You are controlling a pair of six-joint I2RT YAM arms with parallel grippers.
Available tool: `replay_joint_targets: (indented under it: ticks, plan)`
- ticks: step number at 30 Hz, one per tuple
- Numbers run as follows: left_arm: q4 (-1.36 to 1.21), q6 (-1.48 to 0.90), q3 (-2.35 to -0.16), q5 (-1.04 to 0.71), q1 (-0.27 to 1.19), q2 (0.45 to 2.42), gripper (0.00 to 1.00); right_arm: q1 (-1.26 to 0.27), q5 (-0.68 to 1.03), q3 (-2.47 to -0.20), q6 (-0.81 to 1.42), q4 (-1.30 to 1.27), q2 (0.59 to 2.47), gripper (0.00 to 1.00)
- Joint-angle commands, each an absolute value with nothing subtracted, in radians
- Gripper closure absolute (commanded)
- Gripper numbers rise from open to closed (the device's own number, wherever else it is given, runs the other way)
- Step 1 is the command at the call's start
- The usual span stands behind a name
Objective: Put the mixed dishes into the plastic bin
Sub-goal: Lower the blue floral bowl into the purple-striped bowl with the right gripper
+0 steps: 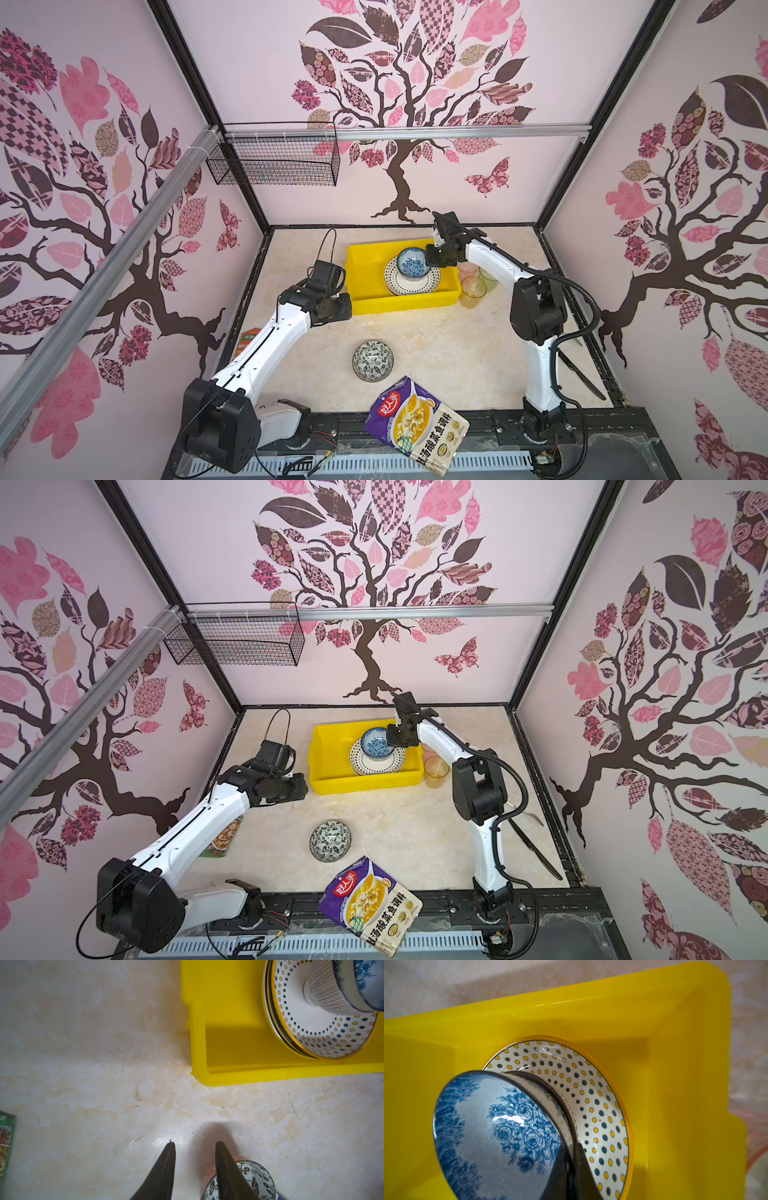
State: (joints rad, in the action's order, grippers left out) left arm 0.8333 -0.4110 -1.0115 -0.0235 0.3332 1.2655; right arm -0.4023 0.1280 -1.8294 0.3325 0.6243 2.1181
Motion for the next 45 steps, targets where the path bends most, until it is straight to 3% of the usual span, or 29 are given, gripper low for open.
replay_joint_targets:
  ticks: [1, 23, 45]
  plan:
    - [0.835, -0.405, -1.036, -0.027, 0.328, 1.249, 0.64, -0.398, 0.141, -1.885, 0.333, 0.632, 2.154, 1.0]
    - [0.836, -0.403, -1.037, -0.032, 0.328, 1.253, 0.64, -0.398, 0.146, -1.902, 0.333, 0.647, 2.168, 0.98]
    - [0.831, -0.405, -1.027, -0.04, 0.328, 1.253, 0.64, -0.398, 0.149, -1.908, 0.335, 0.65, 2.146, 0.86]
